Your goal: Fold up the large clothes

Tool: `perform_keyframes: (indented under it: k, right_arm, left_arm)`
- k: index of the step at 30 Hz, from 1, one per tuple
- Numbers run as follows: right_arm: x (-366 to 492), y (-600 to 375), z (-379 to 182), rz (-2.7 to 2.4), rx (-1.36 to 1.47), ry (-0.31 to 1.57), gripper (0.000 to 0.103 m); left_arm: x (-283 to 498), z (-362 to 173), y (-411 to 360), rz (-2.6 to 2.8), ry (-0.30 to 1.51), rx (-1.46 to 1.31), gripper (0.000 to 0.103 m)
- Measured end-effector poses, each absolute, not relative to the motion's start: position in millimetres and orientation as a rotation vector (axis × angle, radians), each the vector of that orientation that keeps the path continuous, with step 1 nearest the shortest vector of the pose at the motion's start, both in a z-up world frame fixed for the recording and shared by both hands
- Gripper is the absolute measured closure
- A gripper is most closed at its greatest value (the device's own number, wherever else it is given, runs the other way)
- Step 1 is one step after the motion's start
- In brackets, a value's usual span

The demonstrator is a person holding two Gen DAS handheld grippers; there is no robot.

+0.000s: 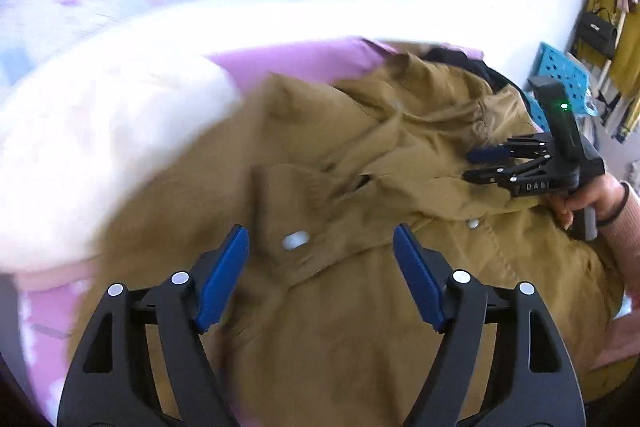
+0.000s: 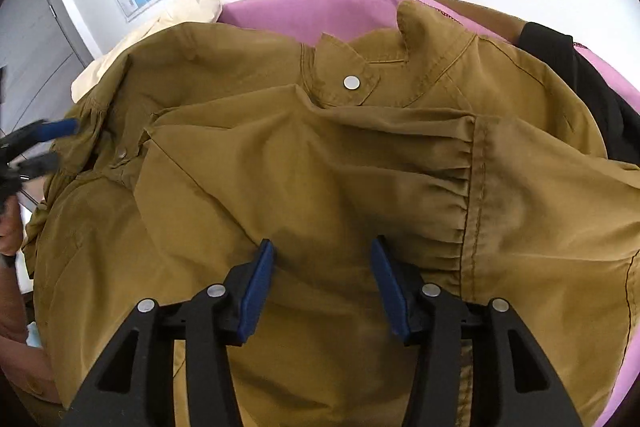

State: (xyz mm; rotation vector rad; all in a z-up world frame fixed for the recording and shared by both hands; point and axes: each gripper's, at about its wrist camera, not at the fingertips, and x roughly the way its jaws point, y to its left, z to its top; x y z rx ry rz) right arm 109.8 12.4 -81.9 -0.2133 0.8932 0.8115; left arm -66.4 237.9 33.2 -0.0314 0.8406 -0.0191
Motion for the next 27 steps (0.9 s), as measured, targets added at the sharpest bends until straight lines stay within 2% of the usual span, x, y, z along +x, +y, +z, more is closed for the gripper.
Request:
perform_keyframes:
  k: [4, 6, 8, 12, 17, 18, 20, 22, 23, 27]
  right_arm:
    - [93.1, 8.3, -61.0, 0.841, -0.151, 0.845, 0.052]
    - [77.6, 10.1, -48.3, 0.88, -0.151, 0.813, 0.046]
    - [58.3, 24.7, -39.6, 0.944, -0.17, 0.789, 0.044]
    - [23.7, 62.3, -38.2, 1.057, -0.216, 0.797, 0.041]
    - [-11.2, 107.4, -48.5, 1.176, -0.245, 0.831, 0.041]
    - [-17.3, 116.3, -49.8, 1.199, -0.253, 0.838, 0.041]
    - [-24.9, 130.9, -50.4, 1.232, -0.262, 0.846, 0.041]
    - [-30.6, 142.2, -50.8, 1.276, -0.253, 0.856, 0.041]
    - [-34.8, 147.2, -49.3, 1.29, -0.252, 0.853, 0.041]
    - [-46.6, 159.5, -42.5, 1.384, -0.222, 0.834, 0.041]
  left_arm:
    - [-117.4, 41.5, 267.6, 0.163, 0.839, 0.069, 0.024]
    - [-137.0, 36.3, 282.0, 0.209, 0.865, 0.077, 0.024]
    - [-156.5, 26.1, 297.9, 0.23, 0.895, 0.043, 0.023]
    - [-178.3, 5.0, 307.3, 0.256, 0.952, 0.103, 0.02]
    - [-183.4, -26.3, 301.7, 0.259, 1.051, 0.202, 0.022]
    - [-181.9, -30.7, 303.9, 0.27, 1.069, 0.209, 0.028]
    - [-179.8, -33.2, 316.8, 0.304, 1.099, 0.179, 0.066]
    - [-180.5, -25.0, 327.5, 0.319, 1.085, 0.134, 0.085]
    - [-182.0, -18.5, 331.8, 0.312, 1.07, 0.106, 0.09]
    - [-199.6, 43.8, 355.0, 0.213, 0.927, -0.051, 0.092]
